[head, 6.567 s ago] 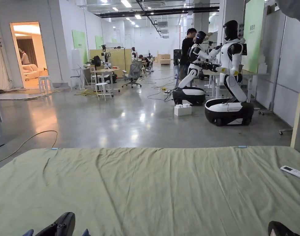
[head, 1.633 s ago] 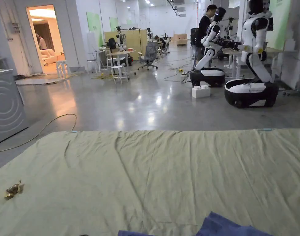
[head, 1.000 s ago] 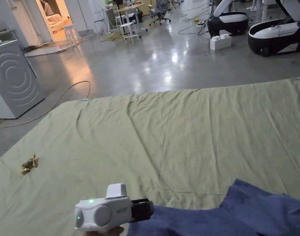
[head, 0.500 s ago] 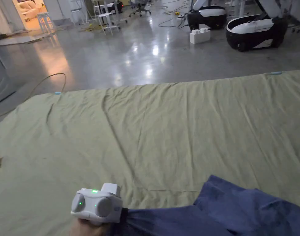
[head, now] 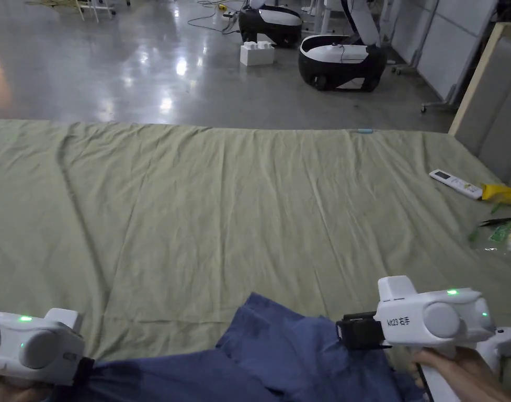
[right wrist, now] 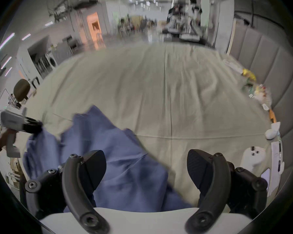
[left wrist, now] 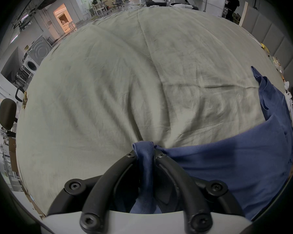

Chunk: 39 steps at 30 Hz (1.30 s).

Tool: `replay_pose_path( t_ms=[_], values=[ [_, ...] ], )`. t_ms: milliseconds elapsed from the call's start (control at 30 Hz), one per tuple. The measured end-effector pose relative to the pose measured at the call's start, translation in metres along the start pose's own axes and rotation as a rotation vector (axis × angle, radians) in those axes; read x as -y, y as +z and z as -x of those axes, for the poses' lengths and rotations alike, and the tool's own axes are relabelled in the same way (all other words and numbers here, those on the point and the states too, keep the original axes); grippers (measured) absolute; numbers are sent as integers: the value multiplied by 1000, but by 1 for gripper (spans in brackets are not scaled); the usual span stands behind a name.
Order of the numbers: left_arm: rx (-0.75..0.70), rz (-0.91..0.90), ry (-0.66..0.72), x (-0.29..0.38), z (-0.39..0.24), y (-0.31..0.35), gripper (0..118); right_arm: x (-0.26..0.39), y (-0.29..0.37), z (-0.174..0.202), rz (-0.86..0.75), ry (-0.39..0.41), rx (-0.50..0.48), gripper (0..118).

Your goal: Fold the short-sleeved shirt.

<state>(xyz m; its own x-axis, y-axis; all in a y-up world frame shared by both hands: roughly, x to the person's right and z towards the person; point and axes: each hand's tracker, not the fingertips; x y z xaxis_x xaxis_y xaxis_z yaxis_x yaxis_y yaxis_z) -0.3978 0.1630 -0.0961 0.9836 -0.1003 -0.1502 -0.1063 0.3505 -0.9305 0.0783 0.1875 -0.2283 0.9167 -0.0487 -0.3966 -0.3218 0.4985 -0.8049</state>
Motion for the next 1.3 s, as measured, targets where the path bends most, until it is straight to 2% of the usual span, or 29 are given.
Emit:
replay_pose_path(
  t_ms=[33,100,167,200,233,267,300,333,400,600,733,867,1033,1167,1300],
  values=[
    [5,-3,1,1,2,1,14,0,-13,-3,32,-3,-6,97],
    [15,-19,15,5,5,1,14,6,-27,-3,88,5,-22,82],
    [17,-28,18,6,5,1,14,11,-17,6,12,83,11,81],
    [16,-34,23,7,5,2,14,14,-8,11,3,78,-3,80],
    [12,-41,34,8,4,4,14,16,-1,13,-7,80,-15,68],
    [9,-54,50,10,4,8,14,16,4,15,-16,79,-31,44],
    [8,-73,65,14,5,17,14,19,12,21,-42,81,-17,12],
    [19,-109,88,19,6,27,13,18,19,23,-52,79,-4,2],
    [67,-206,99,31,11,60,7,21,46,29,-125,94,-28,2],
    [204,-479,191,73,42,174,6,28,160,47,-356,103,-41,2],
    [215,-680,183,90,61,264,6,24,245,48,-539,78,-25,2],
    [178,-862,167,104,69,355,6,16,327,47,-710,31,15,2],
    [92,-1022,185,93,89,438,6,-5,409,45,-896,-17,97,2],
    [31,-1102,186,84,95,491,6,-30,457,49,-1001,-23,146,2],
    [-3,-1183,213,67,112,529,6,-61,497,58,-1109,36,205,2]
  ],
)
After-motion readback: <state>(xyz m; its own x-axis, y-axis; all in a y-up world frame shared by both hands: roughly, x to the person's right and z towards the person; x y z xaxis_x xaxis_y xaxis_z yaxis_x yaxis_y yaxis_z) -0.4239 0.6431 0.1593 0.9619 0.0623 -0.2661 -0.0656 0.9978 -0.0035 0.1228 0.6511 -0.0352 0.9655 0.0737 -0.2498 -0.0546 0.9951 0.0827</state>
